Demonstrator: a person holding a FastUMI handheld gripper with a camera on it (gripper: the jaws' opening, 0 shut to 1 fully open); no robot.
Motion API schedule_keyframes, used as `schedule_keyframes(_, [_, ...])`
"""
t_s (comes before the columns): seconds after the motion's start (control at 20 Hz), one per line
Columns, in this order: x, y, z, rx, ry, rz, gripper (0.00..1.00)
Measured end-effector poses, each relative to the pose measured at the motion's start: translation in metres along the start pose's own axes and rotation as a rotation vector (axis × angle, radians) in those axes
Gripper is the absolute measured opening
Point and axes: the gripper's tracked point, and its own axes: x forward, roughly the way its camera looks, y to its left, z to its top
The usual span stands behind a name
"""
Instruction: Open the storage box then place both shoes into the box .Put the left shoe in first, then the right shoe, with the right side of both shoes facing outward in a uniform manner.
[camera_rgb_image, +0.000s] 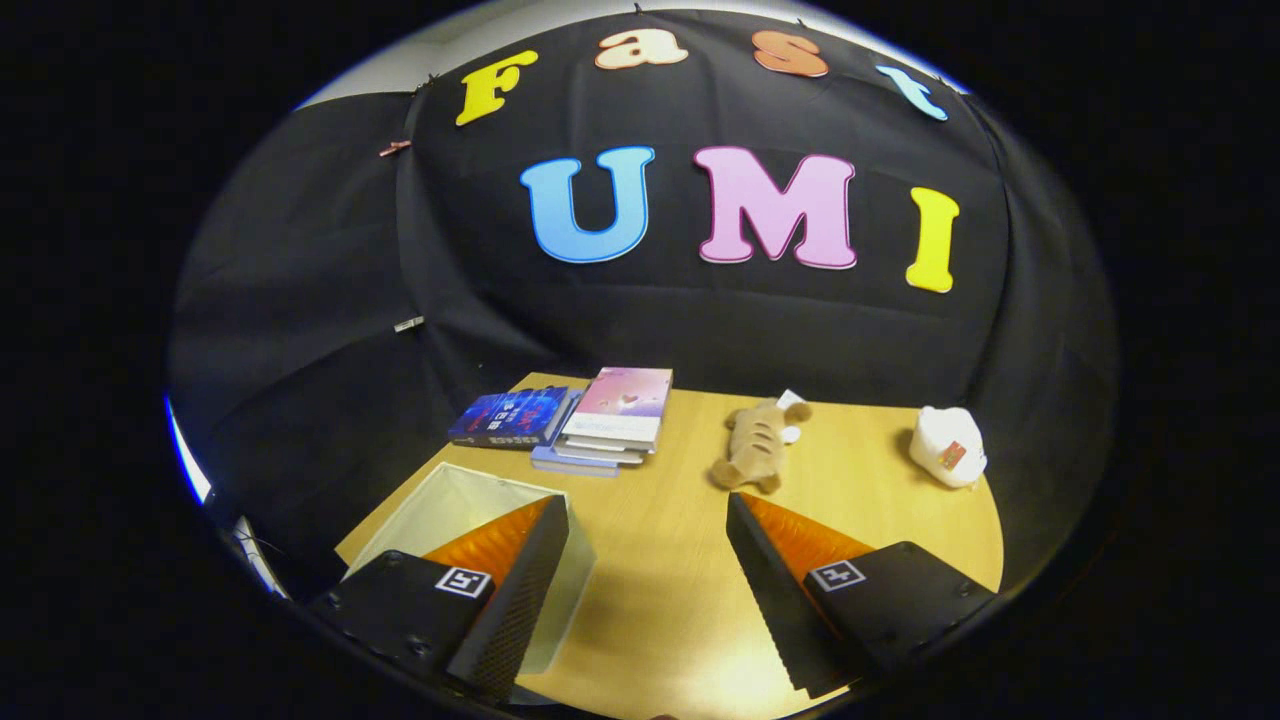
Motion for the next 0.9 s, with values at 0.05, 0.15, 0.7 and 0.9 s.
schedule_keyframes(0.05, [-0.004,-0.013,0.006,-0.011,-0.019,-0.011,0.99])
schedule_keyframes(0.15, [-0.013,-0.033,0.016,-0.013,-0.051,-0.021,0.99])
schedule_keyframes(0.7, [-0.074,-0.128,0.045,-0.033,-0.15,-0.068,0.99])
schedule_keyframes(0.9, [-0.093,-0.139,0.046,-0.039,-0.197,-0.078,0.99])
